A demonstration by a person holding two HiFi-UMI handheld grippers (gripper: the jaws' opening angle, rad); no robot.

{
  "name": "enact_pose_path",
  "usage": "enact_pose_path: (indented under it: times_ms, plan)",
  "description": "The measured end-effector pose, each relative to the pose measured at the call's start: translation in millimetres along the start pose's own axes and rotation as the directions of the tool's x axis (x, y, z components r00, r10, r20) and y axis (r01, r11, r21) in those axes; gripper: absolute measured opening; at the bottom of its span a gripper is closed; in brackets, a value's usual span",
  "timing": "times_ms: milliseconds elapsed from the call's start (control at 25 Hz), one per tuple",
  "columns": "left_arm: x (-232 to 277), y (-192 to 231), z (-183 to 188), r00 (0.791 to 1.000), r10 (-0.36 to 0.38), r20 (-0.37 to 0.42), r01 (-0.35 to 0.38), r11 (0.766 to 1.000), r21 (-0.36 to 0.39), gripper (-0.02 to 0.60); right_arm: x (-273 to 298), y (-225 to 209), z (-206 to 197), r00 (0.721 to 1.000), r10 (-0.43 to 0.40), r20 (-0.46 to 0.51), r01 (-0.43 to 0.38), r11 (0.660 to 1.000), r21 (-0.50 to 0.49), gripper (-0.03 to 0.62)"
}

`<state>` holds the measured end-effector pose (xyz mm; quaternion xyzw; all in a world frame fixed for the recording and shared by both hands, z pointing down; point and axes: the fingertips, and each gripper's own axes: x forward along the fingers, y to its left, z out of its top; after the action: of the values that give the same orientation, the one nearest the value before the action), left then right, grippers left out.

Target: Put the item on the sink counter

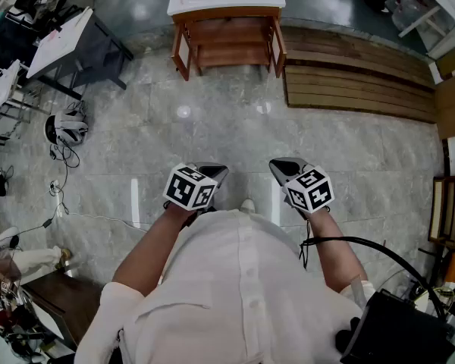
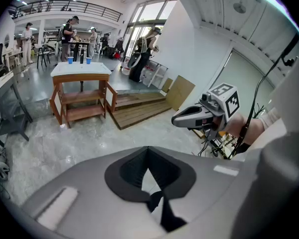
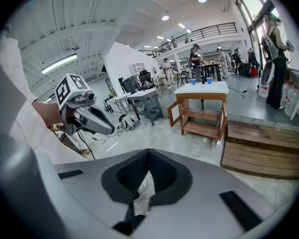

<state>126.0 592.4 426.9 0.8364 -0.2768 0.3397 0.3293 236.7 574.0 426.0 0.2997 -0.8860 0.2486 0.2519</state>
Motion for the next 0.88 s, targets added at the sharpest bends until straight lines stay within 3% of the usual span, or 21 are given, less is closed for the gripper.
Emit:
enact_pose_path:
  times_ms: [280, 560, 880]
  plan:
    - [16, 33, 25, 0.999, -0.007, -0.036, 0.007, 1.000, -0.022, 0.005, 31, -33, 16, 1.000, -0.004, -0.028, 0.004, 1.000, 0.025, 0.005]
    - [33, 100, 60, 0.997, -0.032, -0.070, 0.029, 0.999, -0.038, 0.005, 78, -61, 46, 0.998, -0.012, -0.067, 0.017, 0.998, 0.062, 0.006]
    - [31, 199, 141, 0.992, -0.090, -0.084, 0.091, 0.996, 0.012, 0.006, 145, -112, 136, 0.993, -0.075, -0.089, 0.081, 0.994, 0.074, 0.008]
